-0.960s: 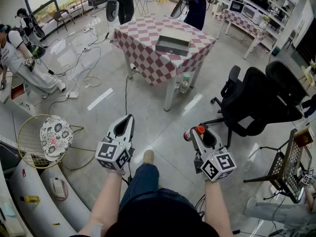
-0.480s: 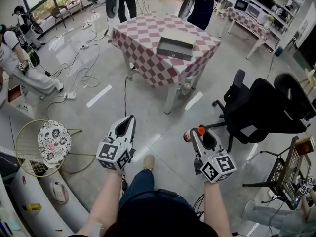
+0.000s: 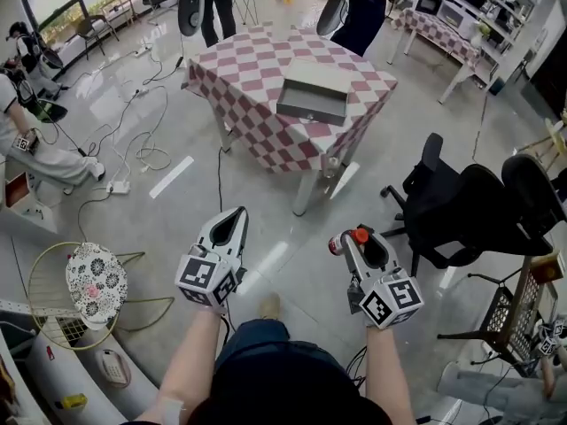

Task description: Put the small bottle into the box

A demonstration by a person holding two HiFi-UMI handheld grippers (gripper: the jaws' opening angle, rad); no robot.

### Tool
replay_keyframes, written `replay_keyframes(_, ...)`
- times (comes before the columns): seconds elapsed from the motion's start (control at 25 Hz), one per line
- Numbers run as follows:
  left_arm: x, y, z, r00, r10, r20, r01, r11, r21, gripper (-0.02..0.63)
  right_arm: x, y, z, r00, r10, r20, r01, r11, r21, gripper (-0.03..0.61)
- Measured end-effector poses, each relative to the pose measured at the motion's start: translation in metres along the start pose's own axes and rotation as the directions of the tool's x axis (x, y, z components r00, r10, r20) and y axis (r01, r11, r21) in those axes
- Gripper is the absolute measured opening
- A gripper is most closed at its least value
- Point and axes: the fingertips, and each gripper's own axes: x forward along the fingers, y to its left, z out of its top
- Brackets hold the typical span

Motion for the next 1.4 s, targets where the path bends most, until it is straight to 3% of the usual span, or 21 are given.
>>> replay_keyframes(0.52,0.069,0.096,0.012,1.0,-0.007,0.011,0.007,1.0,-0.009,0.0,0.115,-0.015,0.015,1.0,-0.008,0.03,0.008,1.0,0.024,0.16)
replay_keyframes(0.84,0.083,0.107,0.015,0.999,-0.035,0.021,0.035,0.999,-0.012,0.0,0.133,-0.017,0.019,0.999,-0.015,0.029,0.015,0.999,0.03,0.16)
replay_keyframes(1.4,0.111,0.14,0.017,1.0,0.007,0.025,-0.007,1.0,-0.011,0.001,0.19,-0.043,0.031,0.999,0.015,0.052,-0.019,0.998,0.062,0.16)
